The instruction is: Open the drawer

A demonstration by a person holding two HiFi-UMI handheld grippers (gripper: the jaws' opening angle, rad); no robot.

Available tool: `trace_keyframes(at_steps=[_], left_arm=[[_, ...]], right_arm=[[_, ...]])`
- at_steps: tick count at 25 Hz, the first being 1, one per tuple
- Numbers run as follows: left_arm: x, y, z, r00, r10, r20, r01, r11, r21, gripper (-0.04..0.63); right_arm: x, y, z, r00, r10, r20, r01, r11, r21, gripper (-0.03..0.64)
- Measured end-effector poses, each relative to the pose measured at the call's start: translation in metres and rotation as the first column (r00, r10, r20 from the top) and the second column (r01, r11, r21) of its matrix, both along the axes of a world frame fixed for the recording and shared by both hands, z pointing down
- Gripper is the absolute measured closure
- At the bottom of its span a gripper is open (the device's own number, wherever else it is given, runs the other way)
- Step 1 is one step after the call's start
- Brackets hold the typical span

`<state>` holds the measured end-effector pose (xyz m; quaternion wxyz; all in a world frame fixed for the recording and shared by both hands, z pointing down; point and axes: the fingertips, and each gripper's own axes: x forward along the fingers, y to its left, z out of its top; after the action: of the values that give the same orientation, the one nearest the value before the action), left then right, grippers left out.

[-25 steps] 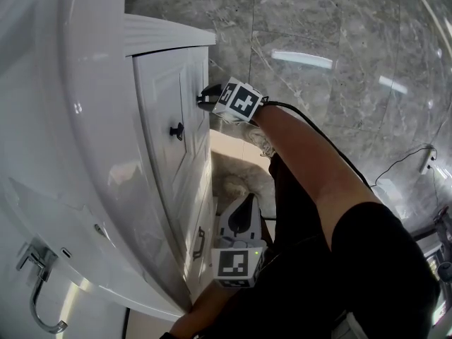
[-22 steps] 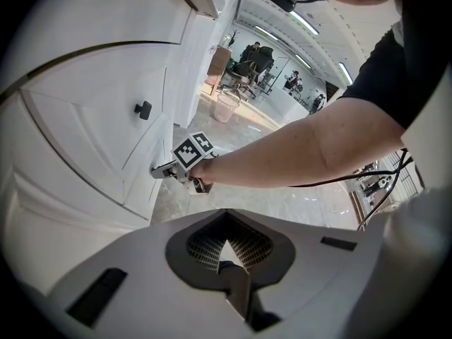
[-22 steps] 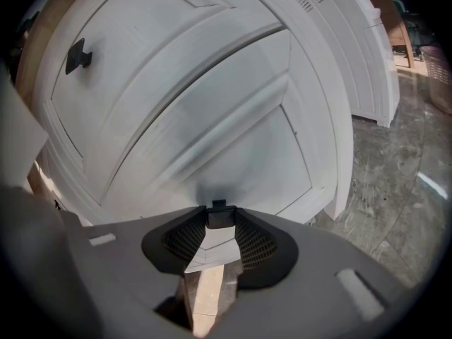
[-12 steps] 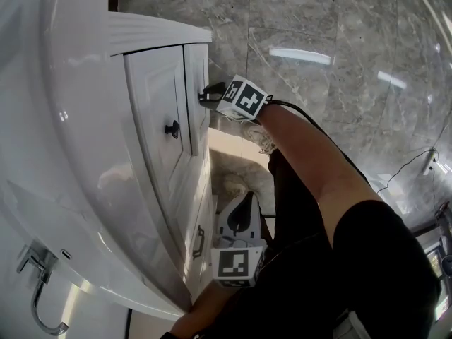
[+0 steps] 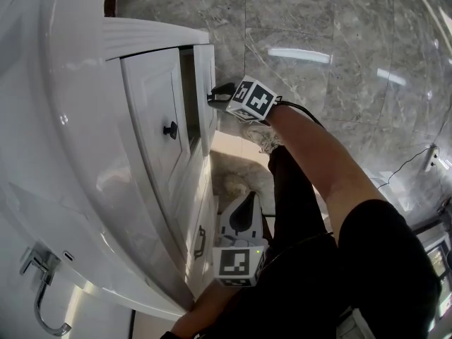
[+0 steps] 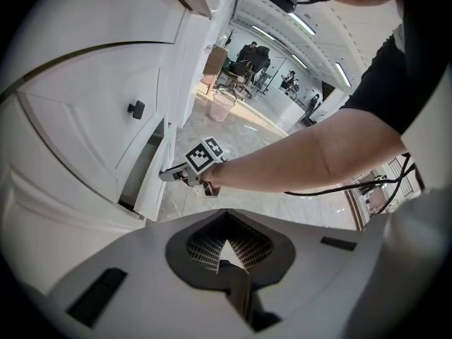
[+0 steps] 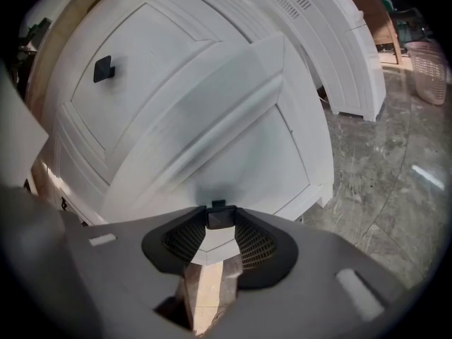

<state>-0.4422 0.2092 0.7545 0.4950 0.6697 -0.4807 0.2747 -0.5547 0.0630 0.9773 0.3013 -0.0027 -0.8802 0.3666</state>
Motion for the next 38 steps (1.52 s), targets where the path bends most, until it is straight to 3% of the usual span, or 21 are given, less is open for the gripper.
trace_keyframes(at_steps=[8, 24, 38], left_arm=[[0.008, -0.002, -0.004, 1.000, -0.002, -0.030, 0.002, 1.000, -0.006, 0.604], [0.007, -0.001, -0.004, 1.000, 0.002, -0.020, -0.002, 1.000, -0.004, 0.604], [0.007, -0.003, -0.004, 1.000, 0.001, -0.018, -0.001, 1.000, 0.003, 0.604]], right_arm=[[0.020, -0.001, 0.001, 1.000, 0.014, -0.010, -0.014, 1.000, -0.011, 0.491], [0.051, 0.001, 0.001, 0.999, 0.038, -0.014, -0.038, 0.999, -0.026, 0.491], [0.054, 0.002, 0.001, 0.998, 0.063, -0.007, -0.063, 0.997, -0.040, 0.491]])
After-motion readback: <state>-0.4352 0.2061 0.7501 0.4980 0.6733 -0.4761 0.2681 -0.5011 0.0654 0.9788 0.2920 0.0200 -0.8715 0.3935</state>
